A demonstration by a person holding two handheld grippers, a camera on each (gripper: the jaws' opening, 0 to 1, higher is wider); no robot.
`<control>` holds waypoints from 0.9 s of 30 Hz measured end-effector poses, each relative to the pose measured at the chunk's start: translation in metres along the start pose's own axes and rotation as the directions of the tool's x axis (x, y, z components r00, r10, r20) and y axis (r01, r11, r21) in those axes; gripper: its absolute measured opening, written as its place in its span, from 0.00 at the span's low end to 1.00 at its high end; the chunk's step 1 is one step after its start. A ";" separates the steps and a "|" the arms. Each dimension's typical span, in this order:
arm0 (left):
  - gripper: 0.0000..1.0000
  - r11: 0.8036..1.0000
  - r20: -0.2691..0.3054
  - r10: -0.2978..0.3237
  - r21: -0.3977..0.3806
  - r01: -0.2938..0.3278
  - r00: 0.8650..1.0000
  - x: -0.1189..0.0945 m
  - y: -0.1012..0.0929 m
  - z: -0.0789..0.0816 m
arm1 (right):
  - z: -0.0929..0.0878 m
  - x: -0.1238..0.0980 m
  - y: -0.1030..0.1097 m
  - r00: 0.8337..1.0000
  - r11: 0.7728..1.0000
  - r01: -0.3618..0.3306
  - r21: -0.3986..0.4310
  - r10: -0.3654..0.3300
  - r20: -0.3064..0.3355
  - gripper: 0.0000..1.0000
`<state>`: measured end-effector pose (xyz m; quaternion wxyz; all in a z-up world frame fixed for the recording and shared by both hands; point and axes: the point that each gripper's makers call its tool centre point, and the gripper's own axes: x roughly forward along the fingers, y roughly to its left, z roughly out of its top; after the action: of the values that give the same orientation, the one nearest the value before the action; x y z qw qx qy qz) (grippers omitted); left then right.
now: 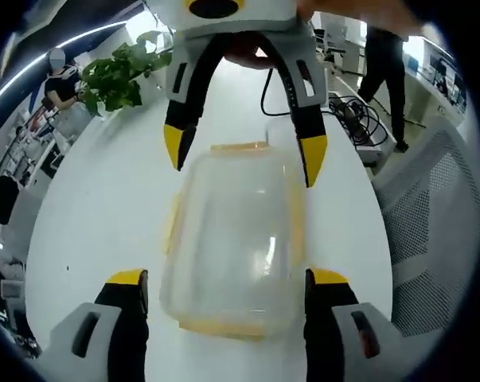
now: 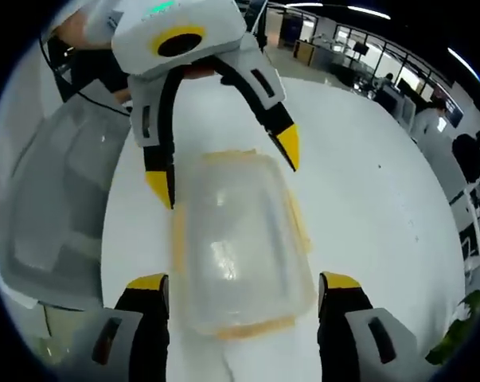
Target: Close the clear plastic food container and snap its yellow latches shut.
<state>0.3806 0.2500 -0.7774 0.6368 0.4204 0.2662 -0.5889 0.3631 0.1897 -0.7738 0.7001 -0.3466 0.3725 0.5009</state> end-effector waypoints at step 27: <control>0.82 0.994 -0.050 0.007 0.105 -0.002 0.999 0.017 -0.005 -0.015 | -0.010 0.017 -0.002 0.998 0.999 0.036 -0.036 -0.038 -0.054 0.77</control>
<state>0.3806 0.2544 -0.8002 0.6082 0.4686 0.2497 -0.5901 0.3668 0.1882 -0.7936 0.6927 -0.3789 0.3763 0.4847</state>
